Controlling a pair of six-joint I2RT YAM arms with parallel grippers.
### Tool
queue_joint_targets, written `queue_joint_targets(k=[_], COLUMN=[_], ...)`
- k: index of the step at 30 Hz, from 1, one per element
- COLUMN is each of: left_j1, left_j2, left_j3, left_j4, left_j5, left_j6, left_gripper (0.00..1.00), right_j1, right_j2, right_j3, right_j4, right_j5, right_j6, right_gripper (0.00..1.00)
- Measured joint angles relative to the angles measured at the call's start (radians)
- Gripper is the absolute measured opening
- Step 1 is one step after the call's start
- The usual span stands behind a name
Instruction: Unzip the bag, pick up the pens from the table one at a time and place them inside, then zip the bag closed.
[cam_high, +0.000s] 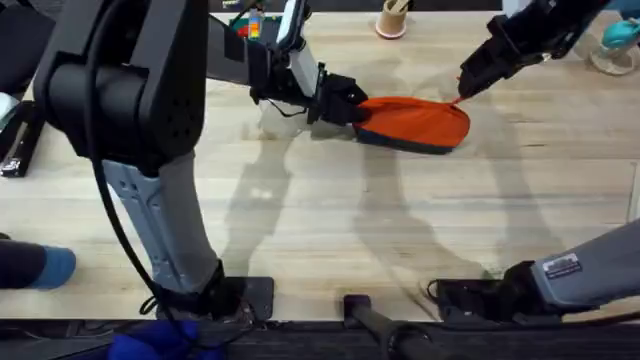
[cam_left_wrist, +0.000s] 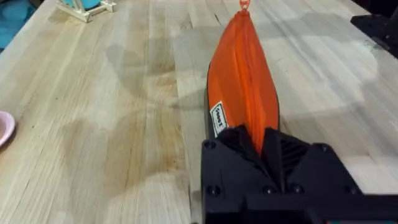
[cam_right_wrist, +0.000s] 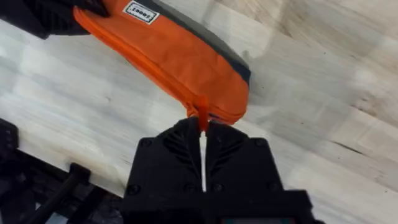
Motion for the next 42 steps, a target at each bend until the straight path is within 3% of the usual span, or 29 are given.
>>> queue_joint_targets(k=[32, 42], left_j1=[0.007, 0.008], left_j2=[0.0, 0.0], left_j3=[-0.003, -0.003], left_j4=[-0.004, 0.004], left_j5=[0.006, 0.006], left_j6=[0.0, 0.0], left_gripper=[0.042, 0.042], right_j1=[-0.117, -0.173], right_j2=[-0.035, -0.035], right_j3=[-0.228, -0.248], right_j4=[0.038, 0.053], right_j5=[0.059, 0.039], right_j6=[0.105, 0.153], right_gripper=[0.035, 0.035])
